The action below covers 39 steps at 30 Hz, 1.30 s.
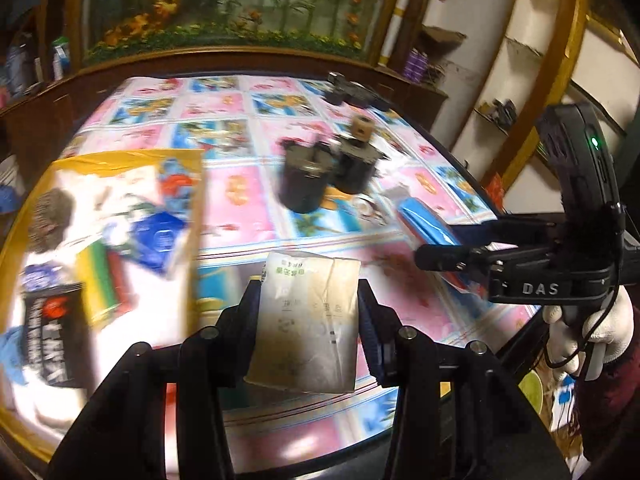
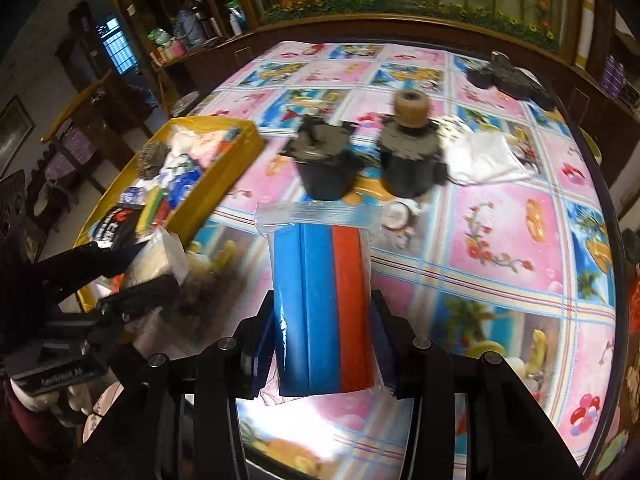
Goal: Organize soft objects
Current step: 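Carry the paper packet and sponge pack into the tray and open both grippers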
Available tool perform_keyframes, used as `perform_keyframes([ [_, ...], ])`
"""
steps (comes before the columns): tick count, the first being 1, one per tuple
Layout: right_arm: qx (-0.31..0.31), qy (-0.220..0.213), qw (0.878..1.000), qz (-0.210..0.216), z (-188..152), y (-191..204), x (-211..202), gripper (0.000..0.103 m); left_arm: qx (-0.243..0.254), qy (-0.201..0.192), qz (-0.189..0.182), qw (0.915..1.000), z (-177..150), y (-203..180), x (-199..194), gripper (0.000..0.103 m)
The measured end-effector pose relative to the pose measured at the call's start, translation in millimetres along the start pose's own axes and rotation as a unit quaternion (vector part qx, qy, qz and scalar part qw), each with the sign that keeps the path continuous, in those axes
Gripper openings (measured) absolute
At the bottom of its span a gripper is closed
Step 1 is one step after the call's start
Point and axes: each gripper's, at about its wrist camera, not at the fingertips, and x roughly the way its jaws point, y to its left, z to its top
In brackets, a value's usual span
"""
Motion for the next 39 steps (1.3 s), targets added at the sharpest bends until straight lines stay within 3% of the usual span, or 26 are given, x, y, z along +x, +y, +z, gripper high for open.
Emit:
perform_keyframes([
  [8,-0.05,-0.002,0.998,0.036,22.0,65.5,3.3,0.043,-0.081,-0.03,0.082,0.9928,-6.6,97.1,-43.2,0.043],
  [14,-0.091,0.011,0.994,0.056,37.5,114.6,24.0,0.043,-0.115,-0.04,0.124,0.9848,-6.5,145.0,-49.2,0.043],
  [22,-0.116,0.042,0.991,0.053,57.7,162.7,75.2,0.043,-0.134,-0.034,0.146,0.9796,-8.2,183.7,-34.8,0.043],
  [29,-0.138,0.065,0.988,0.018,74.0,195.4,127.7,0.043,-0.166,-0.005,0.145,0.9754,-7.0,220.7,-12.7,0.043],
  [39,-0.15,0.087,0.985,0.004,87.3,225.1,181.1,0.042,-0.187,0.005,0.132,0.9735,-8.5,232.9,-3.8,0.045],
])
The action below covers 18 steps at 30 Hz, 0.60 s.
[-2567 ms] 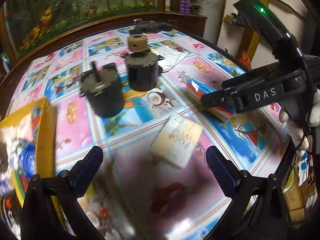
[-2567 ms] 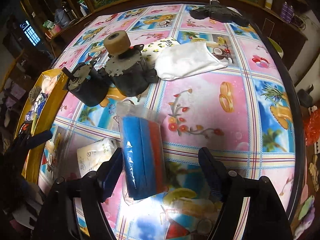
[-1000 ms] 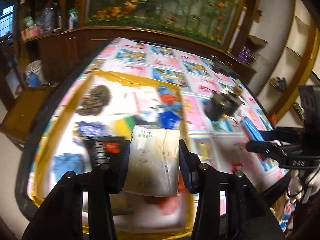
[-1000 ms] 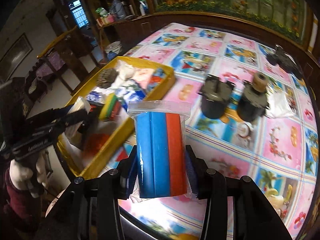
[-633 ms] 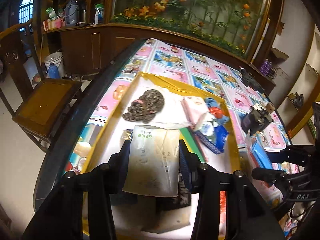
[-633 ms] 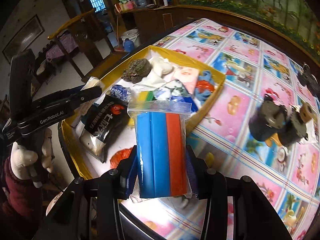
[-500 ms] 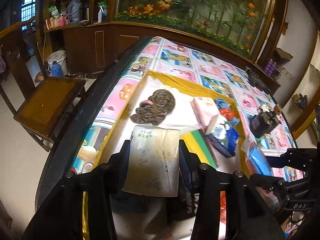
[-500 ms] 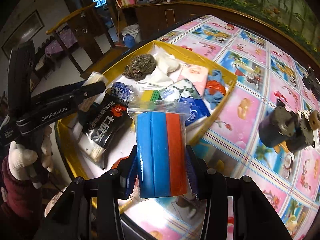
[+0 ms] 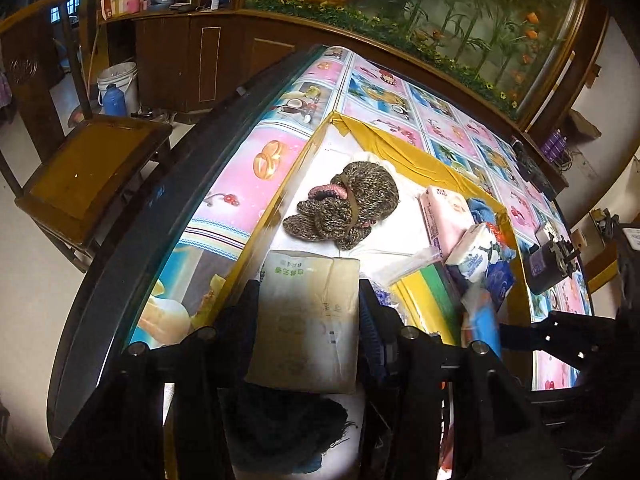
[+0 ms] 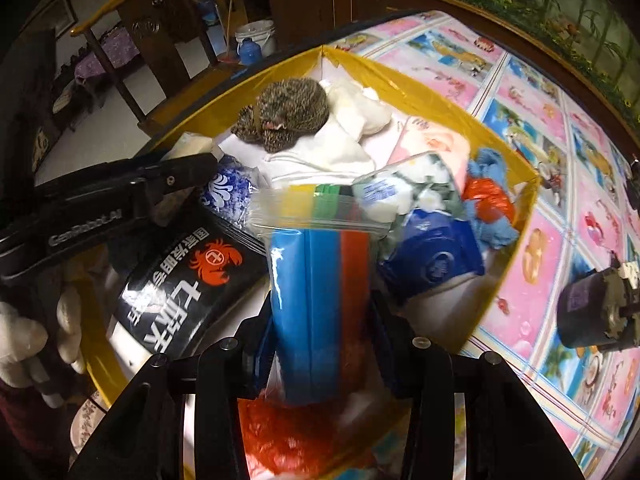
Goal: Organize soft objects
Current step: 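Carry the paper packet and sponge pack into the tray and open both grippers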
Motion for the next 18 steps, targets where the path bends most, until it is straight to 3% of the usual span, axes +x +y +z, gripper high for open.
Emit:
perform_keyframes([
  [6,-0.016,-0.009,1.0,-0.017,0.3,9.0,4.7,0.044,0.019,-0.016,0.016,0.9996,-5.0,-8.0,-10.5,0.048],
  [11,-0.027,-0.046,0.998,-0.022,-9.6,18.9,-13.8,0.072,0.029,-0.039,0.019,0.9986,-10.7,-18.4,-31.8,0.06],
  [18,-0.062,-0.095,0.993,-0.037,-37.4,35.6,-47.7,0.079,0.066,-0.074,0.05,0.9938,-21.1,-44.3,-59.8,0.06],
])
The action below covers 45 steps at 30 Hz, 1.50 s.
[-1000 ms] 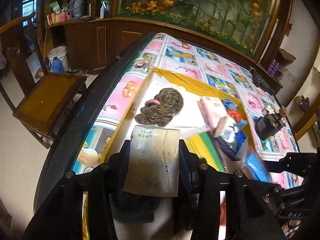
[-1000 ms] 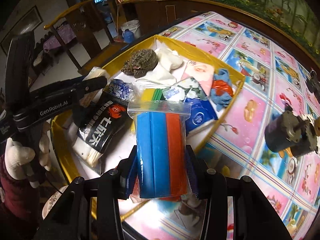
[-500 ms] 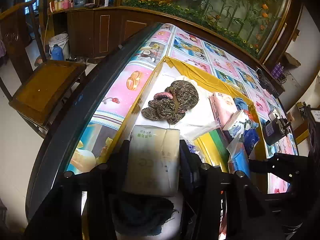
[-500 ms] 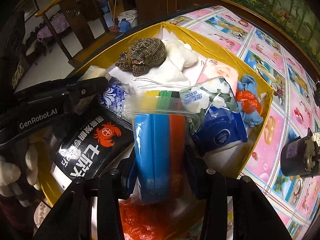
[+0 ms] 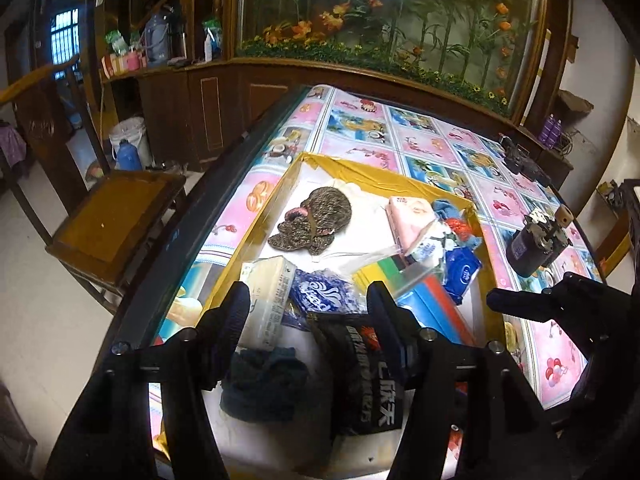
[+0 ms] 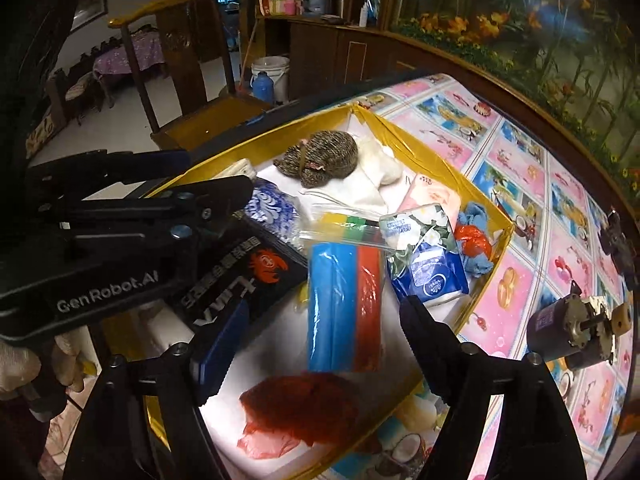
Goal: Organize soft objects
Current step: 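Carry the paper packet and sponge pack into the tray and open both grippers, then move both open grippers back toward the motors and remaining items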
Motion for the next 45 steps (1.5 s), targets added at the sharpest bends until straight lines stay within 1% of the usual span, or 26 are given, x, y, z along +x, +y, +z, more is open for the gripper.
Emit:
perform_keyframes([
  [3,0.002,-0.006,1.0,0.003,-8.9,0.7,-10.2,0.079,0.016,-0.011,0.013,0.9997,-1.4,-11.2,-9.9,0.06],
  [6,0.013,-0.011,1.0,0.005,-17.6,-7.5,-21.1,0.079,0.027,-0.018,0.021,0.9992,-2.1,-20.2,-17.2,0.06],
  [18,0.065,-0.03,0.997,-0.001,-57.4,-50.7,-62.5,0.08,0.056,-0.025,0.026,0.9978,-6.3,-53.6,-35.4,0.06],
  [21,0.085,-0.032,0.996,-0.002,-74.3,-66.7,-71.3,0.08,0.059,-0.022,0.016,0.9979,-6.8,-65.0,-36.5,0.06],
  [25,0.119,-0.039,0.992,-0.007,-103.8,-97.6,-85.0,0.08,0.068,-0.02,-0.015,0.9974,-8.2,-84.8,-42.2,0.06],
  [26,0.129,-0.041,0.991,-0.01,-111.3,-105.6,-88.0,0.08,0.07,-0.017,-0.029,0.997,-8.7,-90.7,-42.8,0.066],
  [28,0.159,-0.04,0.986,-0.023,-129.8,-129.8,-95.8,0.08,0.075,-0.013,-0.047,0.996,-11.5,-101.1,-43.4,0.072],
  [31,0.216,-0.033,0.975,-0.041,-161.0,-174.1,-108.1,0.08,0.092,-0.001,-0.068,0.9934,-15.4,-120.3,-38.6,0.072],
  [34,0.28,-0.024,0.958,-0.061,-190.9,-222.3,-119.7,0.08,0.106,0.011,-0.088,0.9904,-18.4,-139.2,-33.9,0.072],
  [37,0.338,-0.028,0.938,-0.066,-212.8,-261.8,-133.6,0.08,0.111,0.022,-0.106,0.9879,-20.1,-152.2,-30.3,0.072],
  [41,0.372,-0.044,0.925,-0.069,-219.1,-287.3,-146.0,0.083,0.108,0.041,-0.12,0.986,-24.0,-163.8,-21.1,0.072],
  [45,0.381,-0.058,0.92,-0.071,-209.0,-313.2,-142.3,0.083,0.096,0.056,-0.133,0.9848,-26.9,-168.8,-11.3,0.072],
])
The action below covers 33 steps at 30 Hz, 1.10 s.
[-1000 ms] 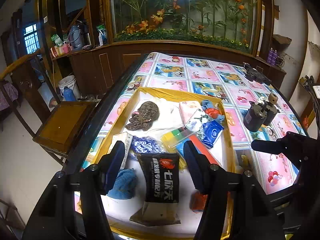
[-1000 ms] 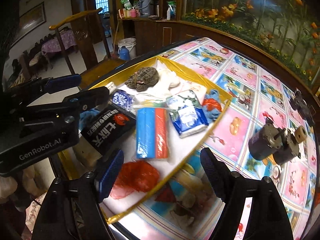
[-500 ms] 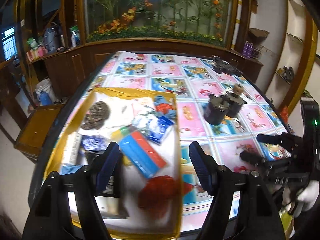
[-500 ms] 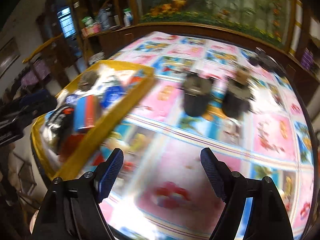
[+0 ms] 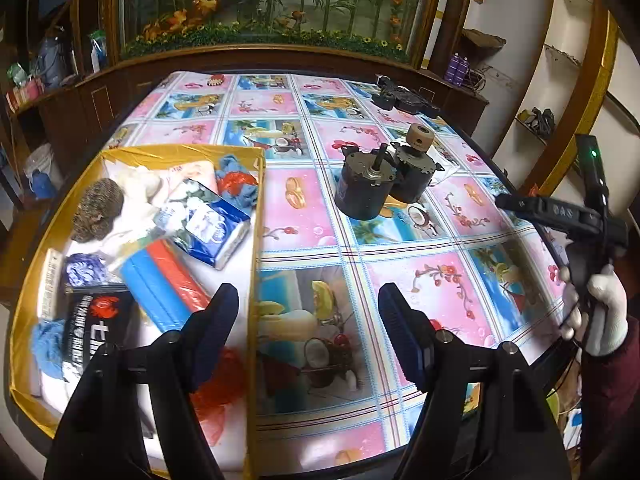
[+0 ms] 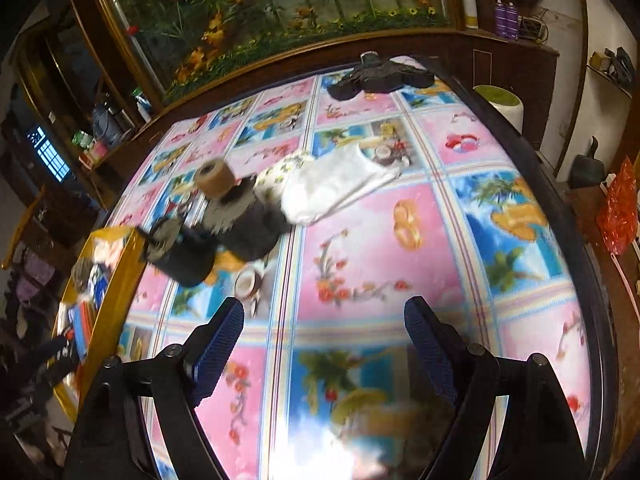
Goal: Organize soft objects
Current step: 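Move both open grippers back toward the motors and remaining items, then grasp the white cloth with the left gripper while the right grasps the lemon-print tissue pack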
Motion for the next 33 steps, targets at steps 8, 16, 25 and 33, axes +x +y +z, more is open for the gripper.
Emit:
perform_keyframes([
  [8,0.07,0.014,0.997,0.018,75.0,-24.1,71.3,0.083,-0.008,0.011,-0.024,0.9996,4.6,-5.7,15.4,0.072],
  [16,-0.008,0.093,0.995,-0.019,154.1,27.3,173.1,0.079,-0.011,0.03,-0.031,0.999,5.1,-4.6,28.2,0.072],
  [25,-0.018,0.131,0.991,-0.012,144.6,18.5,203.2,0.041,-0.021,0.039,-0.038,0.9983,2.7,1.6,33.3,0.072],
  [33,-0.051,0.177,0.982,0.036,80.7,6.8,154.3,0.036,-0.026,0.041,-0.051,0.9975,-1.1,-1.7,30.9,0.072],
])
